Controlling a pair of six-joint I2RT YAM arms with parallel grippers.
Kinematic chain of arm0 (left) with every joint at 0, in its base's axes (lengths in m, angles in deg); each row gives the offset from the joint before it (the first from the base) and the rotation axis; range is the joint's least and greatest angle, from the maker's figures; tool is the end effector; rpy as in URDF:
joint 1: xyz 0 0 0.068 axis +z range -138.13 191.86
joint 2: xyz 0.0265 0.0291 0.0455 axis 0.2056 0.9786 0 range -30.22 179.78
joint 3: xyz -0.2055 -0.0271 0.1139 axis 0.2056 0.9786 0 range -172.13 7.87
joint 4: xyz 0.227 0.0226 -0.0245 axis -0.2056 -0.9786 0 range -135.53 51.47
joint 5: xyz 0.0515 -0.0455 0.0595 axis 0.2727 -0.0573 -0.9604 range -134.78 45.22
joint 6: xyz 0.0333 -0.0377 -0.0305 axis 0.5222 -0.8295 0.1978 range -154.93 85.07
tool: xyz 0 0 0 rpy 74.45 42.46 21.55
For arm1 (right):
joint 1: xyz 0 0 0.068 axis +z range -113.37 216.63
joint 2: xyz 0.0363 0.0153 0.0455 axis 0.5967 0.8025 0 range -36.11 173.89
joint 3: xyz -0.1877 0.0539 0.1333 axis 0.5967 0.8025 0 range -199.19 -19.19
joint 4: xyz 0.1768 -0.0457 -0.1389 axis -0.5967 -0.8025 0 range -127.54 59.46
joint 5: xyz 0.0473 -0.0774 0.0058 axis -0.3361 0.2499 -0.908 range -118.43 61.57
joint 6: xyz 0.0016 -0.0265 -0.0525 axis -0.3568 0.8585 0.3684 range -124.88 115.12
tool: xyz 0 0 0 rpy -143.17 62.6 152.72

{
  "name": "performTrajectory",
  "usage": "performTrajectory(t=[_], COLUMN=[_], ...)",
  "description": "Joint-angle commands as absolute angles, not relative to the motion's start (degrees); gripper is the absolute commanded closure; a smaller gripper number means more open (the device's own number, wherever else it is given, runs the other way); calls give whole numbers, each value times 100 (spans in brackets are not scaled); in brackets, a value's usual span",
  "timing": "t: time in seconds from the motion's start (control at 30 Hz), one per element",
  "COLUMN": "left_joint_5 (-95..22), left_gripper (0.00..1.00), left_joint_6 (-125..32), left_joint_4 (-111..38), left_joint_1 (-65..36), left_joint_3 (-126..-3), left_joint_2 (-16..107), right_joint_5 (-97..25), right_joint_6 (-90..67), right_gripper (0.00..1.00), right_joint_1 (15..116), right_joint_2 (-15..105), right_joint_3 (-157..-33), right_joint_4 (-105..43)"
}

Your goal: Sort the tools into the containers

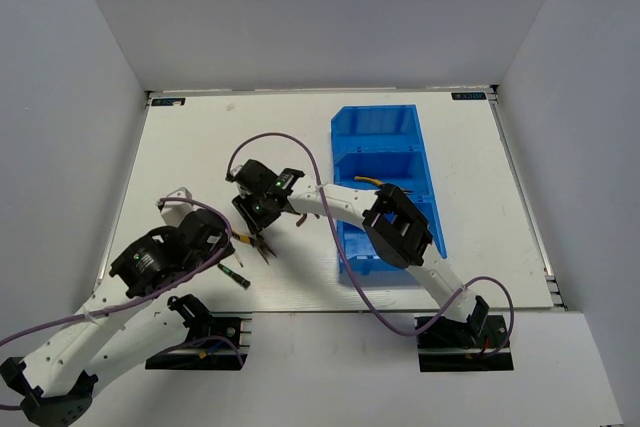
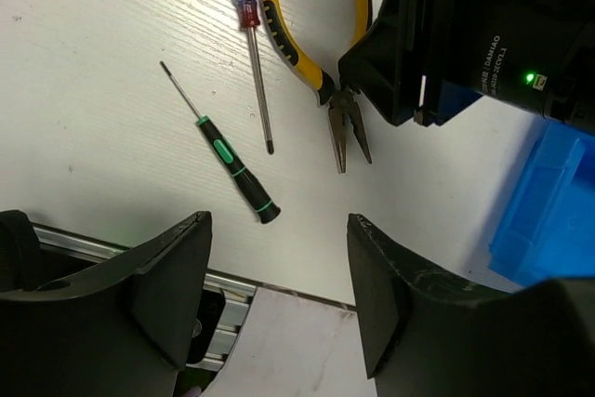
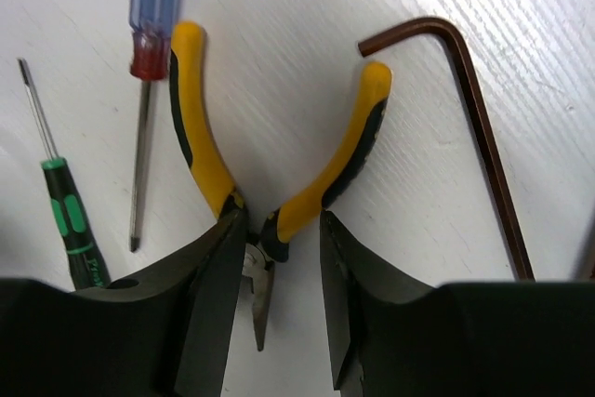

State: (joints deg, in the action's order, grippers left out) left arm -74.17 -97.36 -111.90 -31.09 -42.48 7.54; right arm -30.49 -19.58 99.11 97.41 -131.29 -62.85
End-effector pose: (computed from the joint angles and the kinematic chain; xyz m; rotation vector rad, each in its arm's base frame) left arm 0.0784 -0.0444 0.2596 -0.5754 2.3694 -0.1179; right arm 0.2123 0.4110 0.1625 -1.0712 2.3807 0.5701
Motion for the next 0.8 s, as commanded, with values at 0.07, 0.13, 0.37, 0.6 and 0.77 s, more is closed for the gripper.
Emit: performTrajectory(t=[0.07,0.13,0.37,0.6,0.77], left_joint_5=[-7555,-7502,-7388,-7440,-7686], left_gripper=[30,30,30,30,30], left_joint_6=[-10155,-10155,-10155,-10155,-10155], left_joint_4=[-11184,-11131,-10868,-10543,-10235], left_joint_1=[-3129,-3129,-3129,-3129,-3129], left_joint_3=[-4127,-4074,-3828,-3722,-3538], left_joint_2=[722,722,995,1170,1276], right_joint_5=[-2958,-2519,-1779,-1867,-2714], right_joint_6=[-2273,-2220,-2044,-1938,-1771], right_gripper=[58,58,59,73,100], right_joint_1=[9894,9912,9903,9868,9676], right_joint_2=[9783,9924,10179,10293,10083], right_joint_3=[-13398,-13537,-13380,-13240,-13178], right_joint_4=[-5709,-5726,-5743,-5717,-5910])
